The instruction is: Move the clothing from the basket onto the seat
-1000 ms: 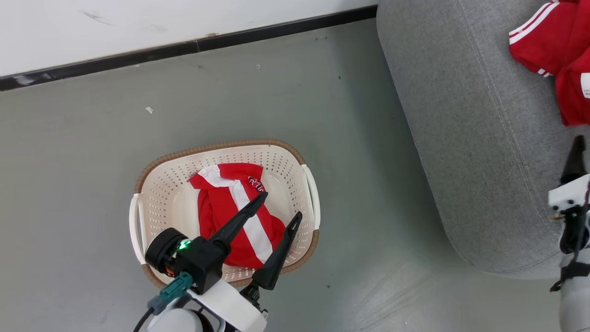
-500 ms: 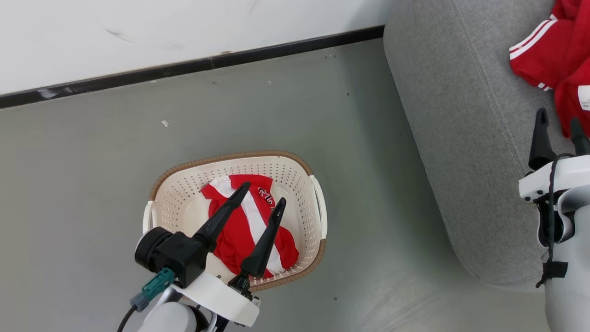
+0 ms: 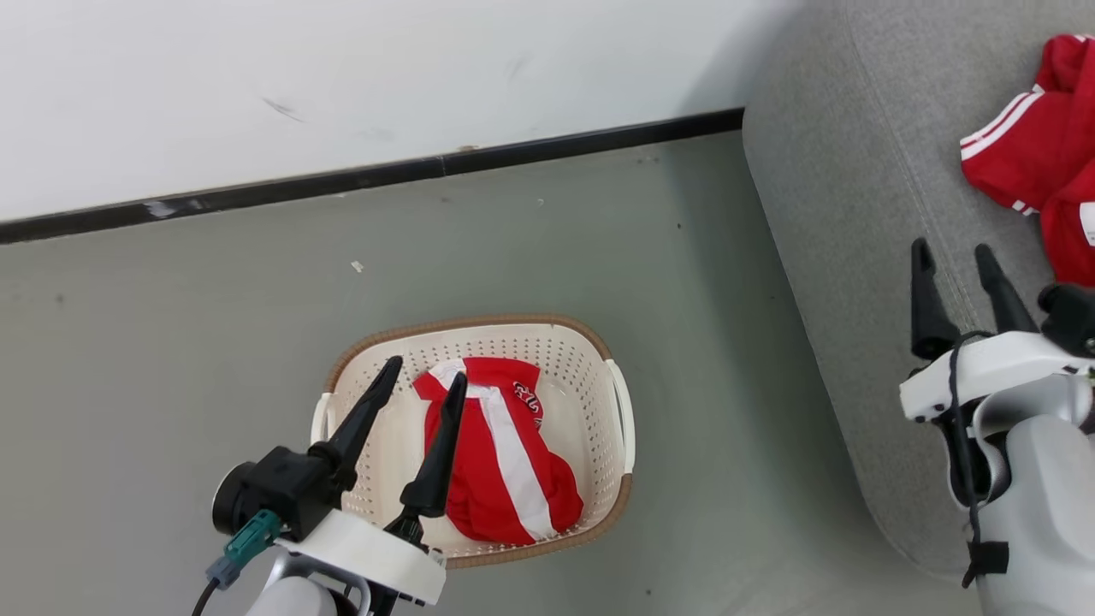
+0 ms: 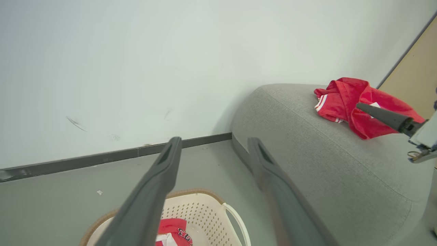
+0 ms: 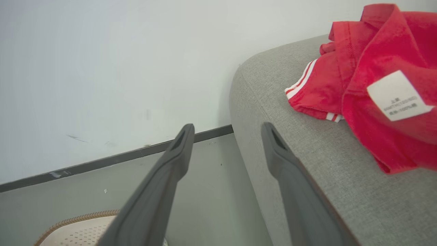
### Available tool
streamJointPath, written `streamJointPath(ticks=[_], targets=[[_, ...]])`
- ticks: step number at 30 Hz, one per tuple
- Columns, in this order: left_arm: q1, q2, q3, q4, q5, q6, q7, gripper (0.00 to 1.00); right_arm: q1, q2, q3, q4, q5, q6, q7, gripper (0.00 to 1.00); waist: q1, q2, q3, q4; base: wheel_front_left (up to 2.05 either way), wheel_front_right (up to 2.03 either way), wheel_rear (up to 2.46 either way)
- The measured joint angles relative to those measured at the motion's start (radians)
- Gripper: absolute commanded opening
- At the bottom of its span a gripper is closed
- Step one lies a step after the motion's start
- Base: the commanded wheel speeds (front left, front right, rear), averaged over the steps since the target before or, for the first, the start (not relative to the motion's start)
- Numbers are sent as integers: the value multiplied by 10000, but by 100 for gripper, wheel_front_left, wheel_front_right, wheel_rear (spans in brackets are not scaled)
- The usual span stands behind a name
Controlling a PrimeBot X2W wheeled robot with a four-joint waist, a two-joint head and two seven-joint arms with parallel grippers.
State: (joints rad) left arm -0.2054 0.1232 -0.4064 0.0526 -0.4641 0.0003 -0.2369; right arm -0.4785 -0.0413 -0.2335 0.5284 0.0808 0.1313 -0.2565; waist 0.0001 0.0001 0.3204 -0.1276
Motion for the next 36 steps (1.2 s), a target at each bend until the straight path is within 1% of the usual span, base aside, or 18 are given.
streamJointPath(ticks=[6,10,13,16,23,31,36], targets=[[285,-50,288,401,-33,77,-71,100,489,-10,809,-337,272,0,0,100,0,0,-439,341,0,0,0],[483,-84,522,656,-40,148,-113,100,826,-13,1137,-456,621,0,2,100,0,0,-766,599,0,0,0],[640,-105,700,798,-40,238,-113,100,1120,-13,1331,-573,711,0,2,100,0,0,-1025,802,0,0,0],[772,-169,859,932,-65,238,-125,100,1373,-13,1517,-686,765,0,2,100,0,0,-1284,1013,0,0,0],[997,-253,1187,968,-113,259,-127,100,2018,-13,1507,-920,552,0,2,100,0,0,-1858,1498,0,0,0],[1316,-263,1212,1267,8,219,-127,100,2708,-12,1421,-1279,410,0,2,100,0,0,-2475,1969,0,0,0],[1446,-307,1246,1427,13,100,-127,100,3362,-4,1413,-1425,420,0,2,100,0,0,-2899,2217,0,0,0]])
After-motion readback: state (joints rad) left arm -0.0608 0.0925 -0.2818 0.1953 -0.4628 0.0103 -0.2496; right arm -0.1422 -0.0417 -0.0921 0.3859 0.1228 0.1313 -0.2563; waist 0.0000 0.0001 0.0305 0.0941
